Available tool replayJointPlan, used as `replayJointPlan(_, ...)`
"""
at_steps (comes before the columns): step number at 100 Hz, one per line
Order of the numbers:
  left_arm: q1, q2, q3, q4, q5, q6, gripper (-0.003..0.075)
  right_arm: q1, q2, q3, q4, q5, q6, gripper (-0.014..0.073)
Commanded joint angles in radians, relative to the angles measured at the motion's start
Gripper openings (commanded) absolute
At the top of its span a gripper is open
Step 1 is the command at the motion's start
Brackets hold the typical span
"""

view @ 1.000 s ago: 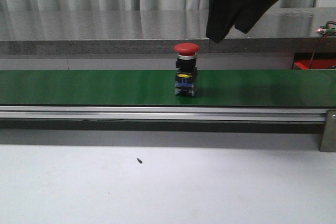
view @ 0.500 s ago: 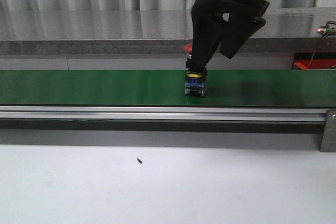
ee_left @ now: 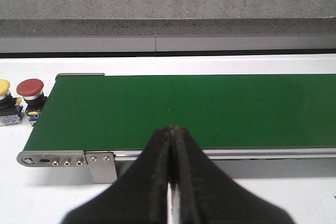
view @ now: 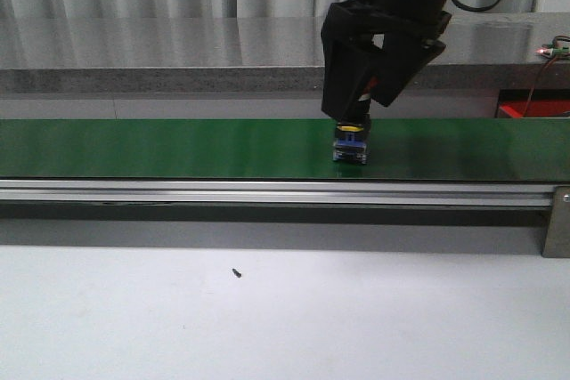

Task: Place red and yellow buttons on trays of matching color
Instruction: 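Lower the right gripper onto the red button and grasp it, then carry the red button to the red tray and open the right gripper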

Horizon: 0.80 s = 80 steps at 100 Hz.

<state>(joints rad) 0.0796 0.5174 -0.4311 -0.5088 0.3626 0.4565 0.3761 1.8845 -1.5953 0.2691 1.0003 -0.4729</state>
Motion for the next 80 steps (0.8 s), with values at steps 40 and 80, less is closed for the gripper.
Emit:
replayJointPlan(40, -0.008, 0.003, -0.028, -0.021, -0.066, 0.0, -0.002, -0.044, -0.071, -0.031, 0.021, -0.025, -0.009, 0.0106)
replayJointPlan(80, -0.008, 0.003, -0.028, -0.021, -0.066, 0.0, -0.002, -0.326, -0.196, -0.031, 0.015, -0.089, -0.009, 0.0107)
